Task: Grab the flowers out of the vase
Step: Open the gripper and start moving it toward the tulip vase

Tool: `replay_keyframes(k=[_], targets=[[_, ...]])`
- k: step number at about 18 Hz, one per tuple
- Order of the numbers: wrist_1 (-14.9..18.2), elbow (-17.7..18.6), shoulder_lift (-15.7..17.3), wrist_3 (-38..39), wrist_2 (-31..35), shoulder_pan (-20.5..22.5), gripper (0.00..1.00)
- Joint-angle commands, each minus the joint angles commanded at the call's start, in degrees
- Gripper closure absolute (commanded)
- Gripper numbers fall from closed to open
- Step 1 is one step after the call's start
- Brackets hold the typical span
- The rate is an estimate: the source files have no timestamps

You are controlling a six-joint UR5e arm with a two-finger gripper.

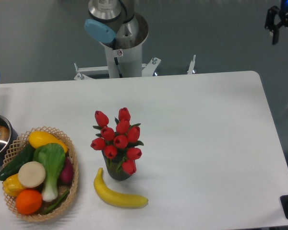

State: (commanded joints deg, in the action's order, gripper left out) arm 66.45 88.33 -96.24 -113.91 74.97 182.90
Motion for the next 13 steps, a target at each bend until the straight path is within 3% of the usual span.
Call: replay_keyframes(k=[5, 13], targets=[[-1.3, 1.6, 0.4, 0.4, -1.3, -0.8, 0.00], [-3.8, 7.2, 1.1, 11.0, -13.9, 0.0, 0.00]])
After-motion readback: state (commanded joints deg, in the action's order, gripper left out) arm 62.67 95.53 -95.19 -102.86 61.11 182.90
